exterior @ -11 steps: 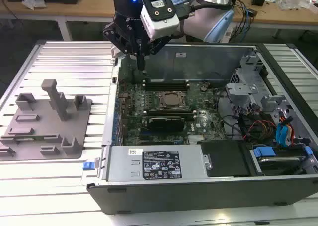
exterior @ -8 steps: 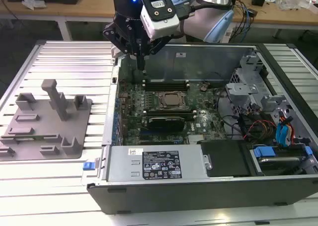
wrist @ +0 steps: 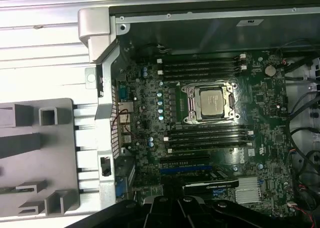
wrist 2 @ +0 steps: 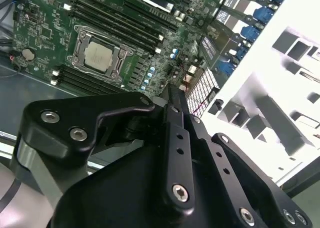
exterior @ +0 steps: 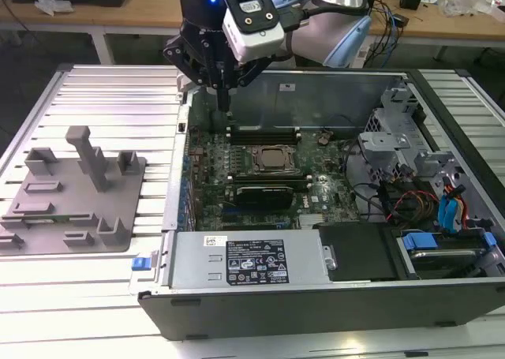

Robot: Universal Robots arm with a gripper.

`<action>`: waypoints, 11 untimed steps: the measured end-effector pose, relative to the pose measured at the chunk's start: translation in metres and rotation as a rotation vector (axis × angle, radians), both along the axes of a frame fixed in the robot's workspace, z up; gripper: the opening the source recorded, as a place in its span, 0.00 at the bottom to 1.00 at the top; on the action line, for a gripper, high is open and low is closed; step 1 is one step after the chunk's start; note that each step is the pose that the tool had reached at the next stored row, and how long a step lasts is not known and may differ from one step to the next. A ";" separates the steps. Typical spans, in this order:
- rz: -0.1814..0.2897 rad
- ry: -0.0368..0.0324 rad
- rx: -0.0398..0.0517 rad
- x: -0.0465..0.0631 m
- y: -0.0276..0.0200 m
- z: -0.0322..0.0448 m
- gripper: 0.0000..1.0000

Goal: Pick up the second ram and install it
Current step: 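Reach for the second ram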

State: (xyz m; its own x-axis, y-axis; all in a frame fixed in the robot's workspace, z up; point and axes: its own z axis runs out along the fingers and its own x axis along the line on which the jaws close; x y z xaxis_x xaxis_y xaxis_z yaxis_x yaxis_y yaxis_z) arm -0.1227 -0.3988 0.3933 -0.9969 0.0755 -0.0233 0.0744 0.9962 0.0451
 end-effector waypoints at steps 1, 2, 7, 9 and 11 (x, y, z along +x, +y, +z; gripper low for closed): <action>0.000 0.0000 0.0000 -0.001 0.0000 0.0000 0.08; 0.000 0.0000 -0.0001 -0.002 0.0000 0.0000 0.08; 0.000 0.0000 0.0000 -0.010 0.0000 0.0000 0.08; 0.000 0.0000 0.0000 -0.010 0.0000 0.0000 0.08; 0.000 0.0000 0.0000 -0.011 0.0000 0.0000 0.08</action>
State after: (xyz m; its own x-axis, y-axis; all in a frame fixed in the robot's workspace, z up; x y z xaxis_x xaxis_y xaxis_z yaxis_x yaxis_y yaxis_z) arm -0.1335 -0.3988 0.3933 -0.9969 0.0755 -0.0233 0.0744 0.9962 0.0451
